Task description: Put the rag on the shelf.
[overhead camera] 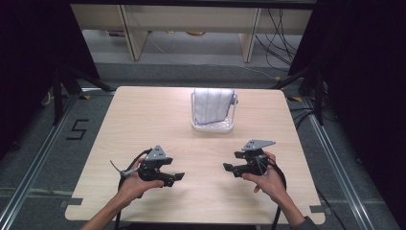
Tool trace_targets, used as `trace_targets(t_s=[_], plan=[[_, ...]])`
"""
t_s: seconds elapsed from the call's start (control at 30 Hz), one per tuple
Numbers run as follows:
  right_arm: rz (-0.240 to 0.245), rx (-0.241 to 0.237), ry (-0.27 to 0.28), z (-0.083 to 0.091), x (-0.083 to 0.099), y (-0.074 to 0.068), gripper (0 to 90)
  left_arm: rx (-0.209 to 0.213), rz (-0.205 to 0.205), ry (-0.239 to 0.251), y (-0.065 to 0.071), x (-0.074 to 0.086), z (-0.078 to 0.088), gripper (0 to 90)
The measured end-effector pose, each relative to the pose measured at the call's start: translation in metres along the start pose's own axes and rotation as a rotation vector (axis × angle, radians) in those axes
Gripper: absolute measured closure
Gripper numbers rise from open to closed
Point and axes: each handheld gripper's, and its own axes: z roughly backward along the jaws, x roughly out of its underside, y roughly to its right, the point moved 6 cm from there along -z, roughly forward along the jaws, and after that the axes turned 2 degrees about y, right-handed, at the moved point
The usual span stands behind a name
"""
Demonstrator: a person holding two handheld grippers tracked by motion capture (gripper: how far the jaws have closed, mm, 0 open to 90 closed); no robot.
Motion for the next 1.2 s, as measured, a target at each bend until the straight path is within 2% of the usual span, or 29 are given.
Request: trace_targets(t_s=[0.03, 0.07, 0.1, 0.13, 0.17, 0.2, 0.23, 0.4, 0.43, 0.47, 0.5, 0.57, 0.6, 0.63, 0.7, 0.73, 0.77, 0.8, 0.83, 0.87, 0.9, 0.97, 1.0, 1.07, 1.1, 1.13, 1.17, 1.2], plan=[[0.025, 0.0, -0.003, 0.0, 0.001, 0.001, 30.7, 0.001, -0.019, -0.019, 0.0, 0.002, 0.002, 24.3], [0.032, 0.0, -0.005, 0.001, 0.005, -0.001, 29.5, -0.014, -0.019, -0.02, 0.0, 0.006, 0.004, 24.3], [0.037, -0.003, -0.009, 0.001, 0.007, -0.002, 29.5, -0.022, -0.038, -0.039, -0.001, 0.009, 0.007, 24.3], [0.014, -0.001, -0.016, 0.002, 0.009, -0.005, 29.5, -0.02, -0.035, -0.034, -0.001, 0.011, 0.008, 24.3], [0.045, 0.005, -0.006, 0.002, 0.01, -0.003, 29.5, -0.022, -0.036, -0.036, -0.001, 0.013, 0.01, 24.3], [0.013, 0.0, -0.014, 0.002, 0.013, -0.007, 29.5, -0.026, -0.028, -0.033, 0.0, 0.014, 0.011, 24.3], [0.029, -0.002, -0.017, 0.003, 0.014, -0.006, 29.5, -0.029, -0.033, -0.032, 0.0, 0.015, 0.012, 24.3], [0.022, 0.003, -0.021, 0.007, 0.02, -0.008, 28.8, -0.028, -0.035, -0.04, 0.005, 0.023, 0.015, 24.3], [-0.011, -0.004, -0.029, 0.009, 0.025, -0.012, 28.8, -0.031, -0.017, -0.026, 0.007, 0.024, 0.015, 24.4], [-0.011, -0.004, -0.029, 0.009, 0.025, -0.012, 28.8, -0.031, -0.042, -0.047, 0.006, 0.026, 0.016, 24.4], [0.01, -0.001, -0.023, 0.011, 0.028, -0.01, 28.8, -0.04, -0.032, -0.036, 0.008, 0.028, 0.016, 24.4], [0.008, 0.003, -0.021, 0.012, 0.03, -0.01, 28.8, -0.046, -0.059, -0.06, 0.008, 0.031, 0.018, 24.4], [-0.004, 0.001, -0.017, 0.013, 0.031, -0.011, 28.7, -0.033, -0.057, -0.056, 0.01, 0.033, 0.019, 24.4], [0.014, 0.0, -0.01, 0.015, 0.033, -0.011, 28.3, -0.036, -0.049, -0.057, 0.012, 0.035, 0.019, 24.4], [-0.001, 0.004, -0.005, 0.018, 0.035, -0.014, 28.1, -0.04, -0.054, -0.057, 0.013, 0.036, 0.02, 24.4], [0.0, 0.005, -0.004, 0.02, 0.036, -0.014, 28.0, -0.03, -0.049, -0.058, 0.015, 0.038, 0.02, 24.4], [-0.015, 0.0, -0.006, 0.021, 0.037, -0.016, 27.8, -0.032, -0.025, -0.041, 0.017, 0.039, 0.02, 24.4], [-0.005, 0.002, -0.004, 0.022, 0.038, -0.016, 27.6, -0.032, -0.025, -0.041, 0.017, 0.039, 0.02, 24.4], [-0.024, -0.001, 0.0, 0.023, 0.04, -0.019, 27.5, -0.022, -0.038, -0.047, 0.018, 0.041, 0.023, 24.4], [0.002, -0.006, 0.0, 0.023, 0.04, -0.018, 27.3, -0.018, -0.038, -0.043, 0.019, 0.041, 0.024, 24.4], [0.002, -0.006, 0.0, 0.023, 0.04, -0.018, 27.3, -0.018, -0.038, -0.043, 0.019, 0.041, 0.024, 24.4], [-0.007, 0.0, -0.013, 0.024, 0.044, -0.021, 26.9, -0.018, -0.031, -0.029, 0.021, 0.041, 0.026, 24.3], [-0.022, -0.005, -0.024, 0.025, 0.048, -0.025, 27.0, -0.018, -0.045, -0.037, 0.02, 0.042, 0.028, 24.3], [-0.003, -0.009, -0.03, 0.025, 0.051, -0.026, 26.7, -0.027, -0.025, -0.022, 0.021, 0.044, 0.031, 24.3], [-0.029, -0.007, -0.038, 0.026, 0.053, -0.029, 26.3, -0.027, -0.025, -0.022, 0.021, 0.044, 0.031, 24.3], [-0.002, -0.004, -0.028, 0.025, 0.054, -0.028, 25.9, -0.024, -0.028, -0.027, 0.021, 0.047, 0.033, 24.2], [-0.002, -0.004, -0.028, 0.025, 0.054, -0.028, 25.9, -0.024, -0.028, -0.027, 0.021, 0.047, 0.033, 24.2], [-0.002, 0.002, -0.038, 0.027, 0.057, -0.03, 24.4, -0.015, -0.007, -0.011, 0.024, 0.048, 0.032, 24.1]])
